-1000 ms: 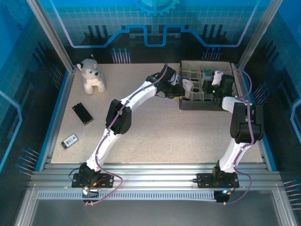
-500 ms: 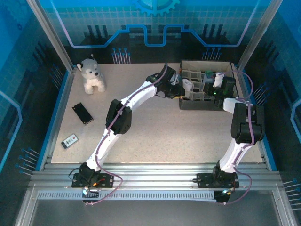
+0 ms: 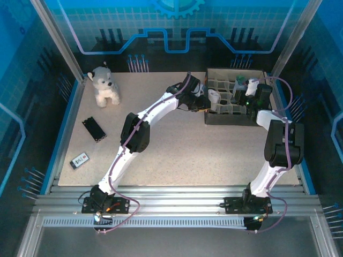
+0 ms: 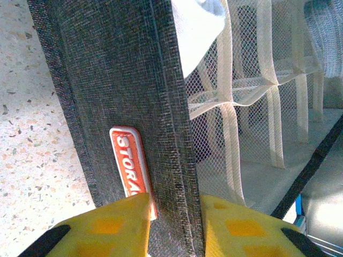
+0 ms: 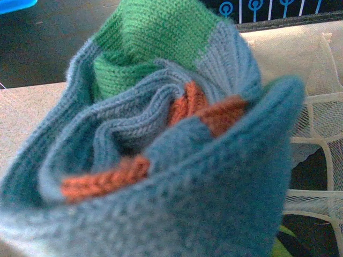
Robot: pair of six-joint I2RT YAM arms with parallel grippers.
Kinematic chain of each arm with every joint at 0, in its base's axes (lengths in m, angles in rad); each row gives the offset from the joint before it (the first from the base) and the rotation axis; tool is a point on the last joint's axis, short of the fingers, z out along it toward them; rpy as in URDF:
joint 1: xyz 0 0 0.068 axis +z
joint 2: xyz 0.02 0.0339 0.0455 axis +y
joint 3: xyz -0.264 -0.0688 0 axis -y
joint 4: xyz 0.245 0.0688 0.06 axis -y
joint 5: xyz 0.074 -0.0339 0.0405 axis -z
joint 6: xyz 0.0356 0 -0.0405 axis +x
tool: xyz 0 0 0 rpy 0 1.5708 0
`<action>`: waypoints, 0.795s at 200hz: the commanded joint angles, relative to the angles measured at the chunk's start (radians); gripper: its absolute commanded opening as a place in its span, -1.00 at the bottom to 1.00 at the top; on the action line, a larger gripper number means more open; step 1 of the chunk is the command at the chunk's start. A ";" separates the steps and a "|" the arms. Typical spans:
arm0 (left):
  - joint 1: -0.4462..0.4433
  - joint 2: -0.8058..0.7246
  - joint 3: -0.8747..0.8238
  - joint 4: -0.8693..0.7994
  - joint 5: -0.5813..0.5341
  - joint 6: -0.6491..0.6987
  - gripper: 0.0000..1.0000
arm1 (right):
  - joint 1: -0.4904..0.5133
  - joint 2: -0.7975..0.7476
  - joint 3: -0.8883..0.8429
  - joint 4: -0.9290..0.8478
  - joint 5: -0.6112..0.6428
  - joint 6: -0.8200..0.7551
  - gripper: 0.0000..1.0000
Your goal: Roll the socks
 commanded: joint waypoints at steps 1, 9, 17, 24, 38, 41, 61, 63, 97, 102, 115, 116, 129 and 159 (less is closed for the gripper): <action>-0.001 0.018 -0.022 -0.022 -0.006 -0.009 -0.43 | -0.013 0.014 0.032 -0.031 0.005 -0.019 -1.00; 0.000 0.017 -0.023 -0.023 -0.006 -0.009 -0.42 | -0.014 0.020 0.032 -0.039 0.006 -0.005 -1.00; -0.001 0.016 -0.022 -0.022 -0.005 -0.009 -0.43 | -0.015 0.025 0.029 -0.039 0.007 0.001 -1.00; 0.000 0.016 -0.022 -0.023 -0.006 -0.008 -0.42 | -0.015 0.029 0.024 -0.032 0.010 0.006 -1.00; 0.000 0.014 -0.024 -0.025 -0.004 -0.006 -0.43 | -0.015 0.041 0.025 -0.033 0.010 0.011 -1.00; 0.000 0.013 -0.024 -0.025 -0.004 -0.006 -0.43 | -0.015 0.044 0.030 -0.039 0.010 0.010 -1.00; -0.001 0.012 -0.028 -0.025 -0.006 -0.005 -0.42 | -0.015 0.055 0.045 -0.069 0.013 0.011 -1.00; -0.001 0.012 -0.028 -0.024 -0.006 -0.006 -0.42 | -0.015 0.055 0.045 -0.069 0.014 0.013 -1.00; 0.000 0.012 -0.032 -0.020 -0.003 -0.010 -0.43 | -0.015 0.053 0.027 -0.067 0.033 0.013 -1.00; 0.000 0.012 -0.033 -0.020 -0.003 -0.010 -0.43 | -0.015 0.055 0.029 -0.068 0.032 0.014 -1.00; -0.001 0.012 -0.033 -0.018 -0.001 -0.012 -0.43 | -0.011 0.066 0.039 -0.069 0.027 0.011 -1.00; -0.001 0.011 -0.033 -0.018 -0.001 -0.011 -0.43 | -0.010 0.066 0.039 -0.069 0.027 0.010 -1.00; -0.001 0.012 -0.033 -0.019 0.000 -0.011 -0.43 | 0.002 0.080 0.053 -0.100 0.028 0.001 -1.00; 0.000 0.012 -0.036 -0.015 0.003 -0.015 -0.43 | 0.032 0.104 0.059 -0.080 0.029 0.008 -1.00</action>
